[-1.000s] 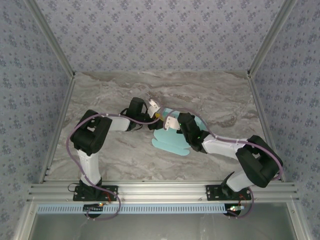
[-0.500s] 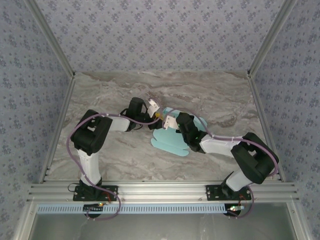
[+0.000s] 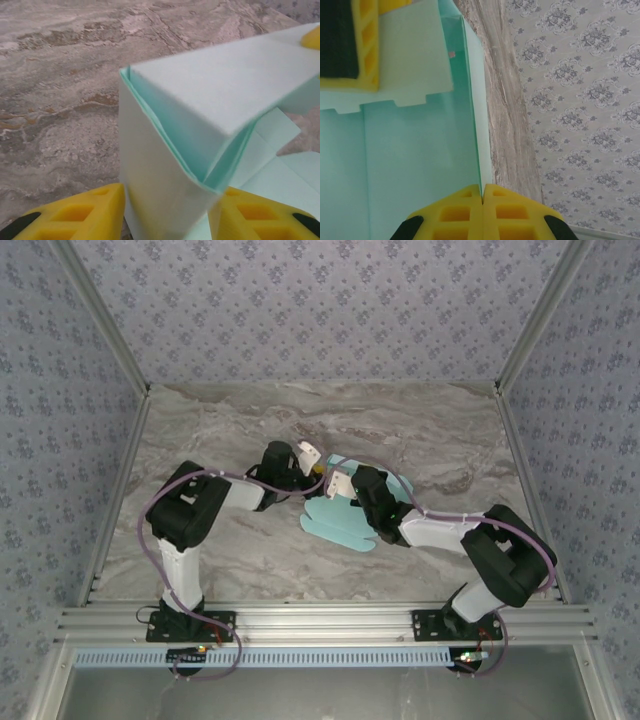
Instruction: Fold the paper box
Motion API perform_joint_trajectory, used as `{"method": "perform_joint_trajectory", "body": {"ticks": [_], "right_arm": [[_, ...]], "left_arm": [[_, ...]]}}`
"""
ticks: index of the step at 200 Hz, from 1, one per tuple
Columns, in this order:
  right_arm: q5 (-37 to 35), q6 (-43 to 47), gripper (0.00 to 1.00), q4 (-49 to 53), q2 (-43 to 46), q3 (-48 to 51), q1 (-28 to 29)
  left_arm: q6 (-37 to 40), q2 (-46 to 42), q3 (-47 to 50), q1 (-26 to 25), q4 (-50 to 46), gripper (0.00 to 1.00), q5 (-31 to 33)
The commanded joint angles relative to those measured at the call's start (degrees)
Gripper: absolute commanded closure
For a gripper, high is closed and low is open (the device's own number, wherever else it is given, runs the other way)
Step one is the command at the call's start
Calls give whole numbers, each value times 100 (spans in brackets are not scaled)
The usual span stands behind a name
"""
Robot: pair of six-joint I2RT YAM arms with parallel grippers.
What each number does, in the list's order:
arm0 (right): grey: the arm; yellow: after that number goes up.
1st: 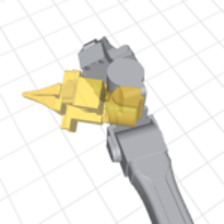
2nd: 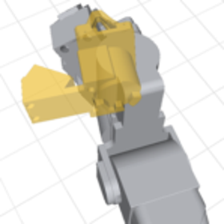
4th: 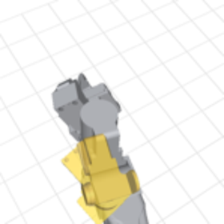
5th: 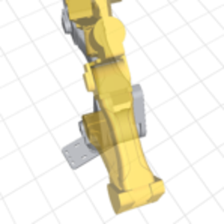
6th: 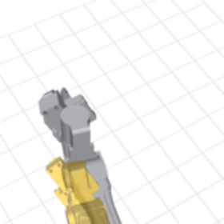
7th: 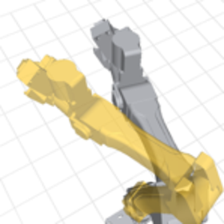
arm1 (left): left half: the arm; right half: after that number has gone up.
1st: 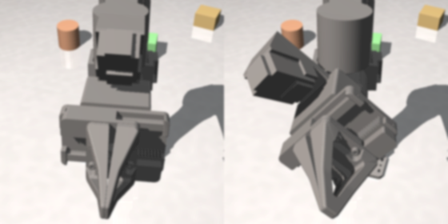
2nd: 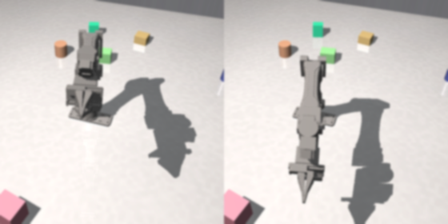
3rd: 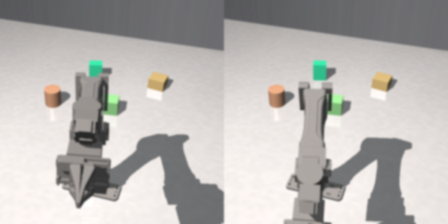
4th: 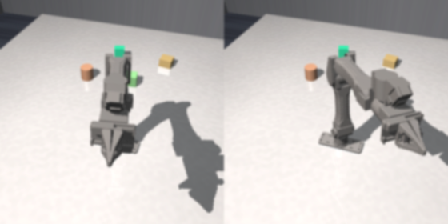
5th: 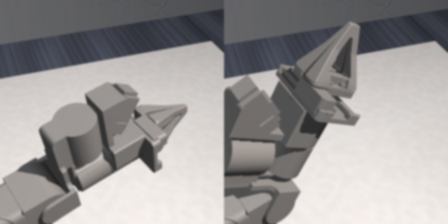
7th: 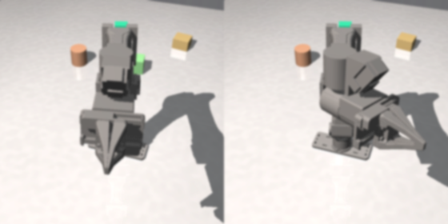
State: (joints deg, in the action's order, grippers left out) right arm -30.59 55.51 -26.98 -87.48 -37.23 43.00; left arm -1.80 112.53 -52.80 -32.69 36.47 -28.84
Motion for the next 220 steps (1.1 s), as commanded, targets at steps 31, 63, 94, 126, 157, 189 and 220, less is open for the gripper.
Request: {"method": "perform_joint_trajectory", "body": {"ticks": [31, 63, 94, 126, 157, 189, 220], "right_arm": [[584, -380, 100, 589, 32, -5, -20], [623, -420, 100, 633, 38, -32, -48], [629, -457, 100, 626, 32, -45, -47], [481, -442, 100, 602, 29, -43, 1], [389, -433, 100, 657, 47, -69, 67], [371, -494, 100, 694, 31, -80, 146], [369, -533, 100, 711, 38, -54, 198]], "left_arm": [[-313, -105, 243, -185, 856, 58, 946], [-444, -57, 260, -221, 980, 65, 1177], [-491, -13, 270, -296, 1042, 73, 1505], [-532, 12, 335, -370, 1099, 78, 1996], [-724, 5, 384, -403, 1099, 86, 2715], [-1083, 27, 367, -411, 1017, 90, 3401], [-1359, 72, 281, -464, 806, 92, 4060]]}}
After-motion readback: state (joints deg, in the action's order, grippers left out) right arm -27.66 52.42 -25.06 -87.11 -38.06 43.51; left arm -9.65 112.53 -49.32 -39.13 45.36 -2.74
